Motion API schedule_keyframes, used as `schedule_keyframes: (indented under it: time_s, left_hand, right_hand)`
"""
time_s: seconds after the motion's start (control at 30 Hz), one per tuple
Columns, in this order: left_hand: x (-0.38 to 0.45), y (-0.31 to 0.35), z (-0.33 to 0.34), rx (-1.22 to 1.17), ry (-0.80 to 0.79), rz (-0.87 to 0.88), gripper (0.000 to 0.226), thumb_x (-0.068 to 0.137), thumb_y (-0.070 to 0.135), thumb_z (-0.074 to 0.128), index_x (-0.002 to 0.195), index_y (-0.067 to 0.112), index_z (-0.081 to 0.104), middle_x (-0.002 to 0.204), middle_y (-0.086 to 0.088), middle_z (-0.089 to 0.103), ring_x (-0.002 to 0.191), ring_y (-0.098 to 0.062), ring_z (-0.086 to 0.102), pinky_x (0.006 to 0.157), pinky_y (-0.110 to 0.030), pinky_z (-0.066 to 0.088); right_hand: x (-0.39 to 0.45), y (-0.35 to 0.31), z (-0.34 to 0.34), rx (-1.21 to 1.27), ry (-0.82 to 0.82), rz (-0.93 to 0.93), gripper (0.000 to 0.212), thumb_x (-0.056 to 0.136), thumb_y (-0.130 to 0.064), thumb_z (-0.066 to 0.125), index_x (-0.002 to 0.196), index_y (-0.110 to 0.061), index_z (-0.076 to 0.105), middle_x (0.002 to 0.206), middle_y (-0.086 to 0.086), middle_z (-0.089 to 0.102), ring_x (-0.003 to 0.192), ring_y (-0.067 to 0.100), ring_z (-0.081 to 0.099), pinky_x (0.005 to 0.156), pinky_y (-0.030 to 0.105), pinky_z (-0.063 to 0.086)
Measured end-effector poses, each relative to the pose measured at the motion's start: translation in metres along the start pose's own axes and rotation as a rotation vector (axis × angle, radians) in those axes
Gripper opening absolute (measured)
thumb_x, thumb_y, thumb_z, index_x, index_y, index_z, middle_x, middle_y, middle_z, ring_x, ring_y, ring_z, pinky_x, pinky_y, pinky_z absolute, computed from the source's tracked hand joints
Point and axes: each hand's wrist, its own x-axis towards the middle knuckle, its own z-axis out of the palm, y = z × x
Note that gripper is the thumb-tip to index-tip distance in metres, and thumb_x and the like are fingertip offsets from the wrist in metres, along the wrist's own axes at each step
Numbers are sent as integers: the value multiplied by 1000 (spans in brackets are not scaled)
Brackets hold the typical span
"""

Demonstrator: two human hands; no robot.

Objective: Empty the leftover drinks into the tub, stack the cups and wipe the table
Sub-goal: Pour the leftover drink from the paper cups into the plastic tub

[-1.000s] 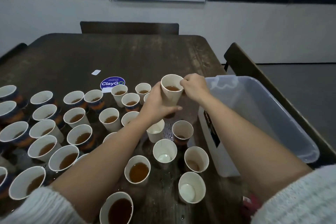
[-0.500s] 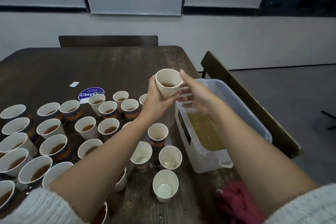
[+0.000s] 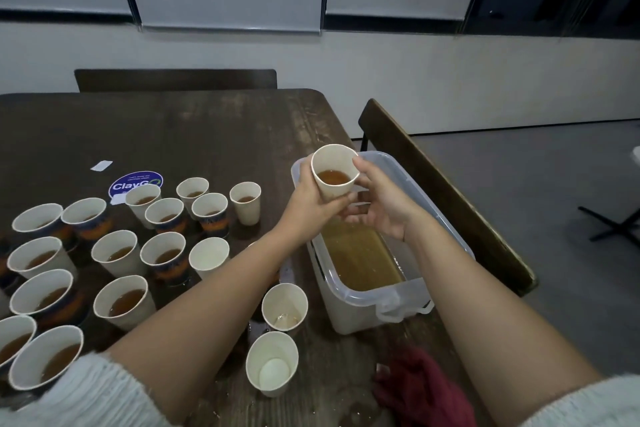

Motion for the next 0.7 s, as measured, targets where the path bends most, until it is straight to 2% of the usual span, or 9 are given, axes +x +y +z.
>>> schedule_keyframes:
  time_s: [0.1,0.13,0.23,0.3,0.4,0.47,0.57,0.7]
  left_hand:
    - [2,-2,5,59,-40,-16,79,79,24,78,137,21,24,119,14,44,110,-1,50,86,-7,42]
    - [3,-3,5,97,-52,-14,81,77,29,80,137,22,26,119,17,43,113,-2,49,91,-11,43]
    - [4,-15,3,292,-79,-42,90,70,45,81,141,26,29,135,7,45,127,-15,44,106,-41,41]
    - [2,-22,0,463,-98,-142,89,78,43,75,147,23,23,147,-2,37,137,-23,33,114,-49,29]
    - [-5,-37,-6,597,-179,-223,78,96,42,52,154,15,5,162,-3,8,149,-21,3,121,-46,7]
    - [-9,-43,-7,620,-225,-227,70,102,41,39,154,16,-1,162,0,-7,148,-15,-10,121,-42,-2]
    - [-12,-48,-5,583,-196,-216,62,104,31,34,154,16,3,162,2,-10,147,-12,-13,121,-41,-2]
    - [-15,-49,-3,520,-156,-198,58,103,25,34,154,16,7,162,3,-7,148,-11,-11,121,-41,0]
  right_hand:
    - [6,6,-5,-58,55,-47,58,95,-59,42,133,-17,53,120,12,62,103,25,64,83,31,55]
    - [9,8,-7,-80,74,-59,58,95,-59,42,133,-17,52,120,11,62,102,24,64,81,30,55]
    - [17,17,-15,-166,140,-70,49,96,-56,43,126,-19,55,108,8,65,91,19,64,72,27,52]
    - [23,25,-21,-237,189,-63,42,96,-55,44,119,-22,56,103,3,63,91,16,62,71,26,50]
    - [31,39,-27,-276,273,-62,36,96,-53,47,118,-26,54,108,-1,60,98,16,58,71,27,50]
    - [34,47,-30,-314,324,-64,44,92,-58,50,122,-26,56,116,-1,60,102,16,58,80,33,53]
    - [35,55,-31,-371,385,-67,74,77,-73,54,134,-27,52,134,1,56,119,23,54,99,50,49]
    - [38,54,-32,-445,427,-105,70,88,-59,57,146,-24,39,149,4,44,134,27,44,106,53,43]
